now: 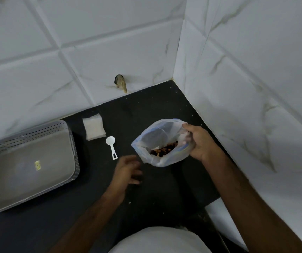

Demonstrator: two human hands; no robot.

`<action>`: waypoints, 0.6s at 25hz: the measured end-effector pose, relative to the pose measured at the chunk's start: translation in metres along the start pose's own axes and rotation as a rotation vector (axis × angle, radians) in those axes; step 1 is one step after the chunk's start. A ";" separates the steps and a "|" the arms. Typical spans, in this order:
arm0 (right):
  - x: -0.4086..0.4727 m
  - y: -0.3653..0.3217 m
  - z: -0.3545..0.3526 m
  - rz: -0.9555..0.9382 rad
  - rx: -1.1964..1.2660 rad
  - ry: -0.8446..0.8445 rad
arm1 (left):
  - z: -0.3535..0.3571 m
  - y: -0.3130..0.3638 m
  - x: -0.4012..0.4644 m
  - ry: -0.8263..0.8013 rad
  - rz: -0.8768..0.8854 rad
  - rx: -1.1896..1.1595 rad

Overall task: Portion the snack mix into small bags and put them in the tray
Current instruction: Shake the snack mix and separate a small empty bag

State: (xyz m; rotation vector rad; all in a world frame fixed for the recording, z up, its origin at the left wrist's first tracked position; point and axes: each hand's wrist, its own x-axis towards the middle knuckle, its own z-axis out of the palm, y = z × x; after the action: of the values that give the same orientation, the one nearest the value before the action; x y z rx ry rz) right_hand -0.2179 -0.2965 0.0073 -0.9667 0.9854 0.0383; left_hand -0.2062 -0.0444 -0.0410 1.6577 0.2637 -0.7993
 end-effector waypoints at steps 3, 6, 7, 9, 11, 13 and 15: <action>0.007 -0.013 0.005 -0.038 -0.107 -0.026 | -0.004 0.037 -0.005 0.278 0.623 0.267; 0.005 -0.022 0.022 -0.095 -0.440 -0.007 | 0.033 0.086 0.014 0.111 0.884 0.952; 0.004 -0.026 0.025 -0.115 -0.543 0.014 | 0.042 0.098 0.021 0.060 0.847 1.076; 0.003 -0.032 0.023 -0.173 -0.678 -0.024 | 0.045 0.106 0.036 -0.055 0.808 1.079; 0.005 -0.041 0.013 -0.186 -0.767 -0.130 | 0.035 0.100 0.049 -0.163 0.769 0.915; 0.011 -0.048 0.001 -0.103 -0.781 -0.266 | 0.023 0.101 0.051 -0.297 0.664 0.693; 0.020 -0.048 -0.002 -0.018 -0.719 -0.371 | 0.020 0.103 0.043 -0.470 0.432 0.433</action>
State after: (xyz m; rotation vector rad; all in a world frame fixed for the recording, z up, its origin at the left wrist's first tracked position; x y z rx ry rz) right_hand -0.1869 -0.3345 0.0251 -1.5545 0.6140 0.5691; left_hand -0.1227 -0.1002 0.0110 1.7724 -0.6161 -0.9209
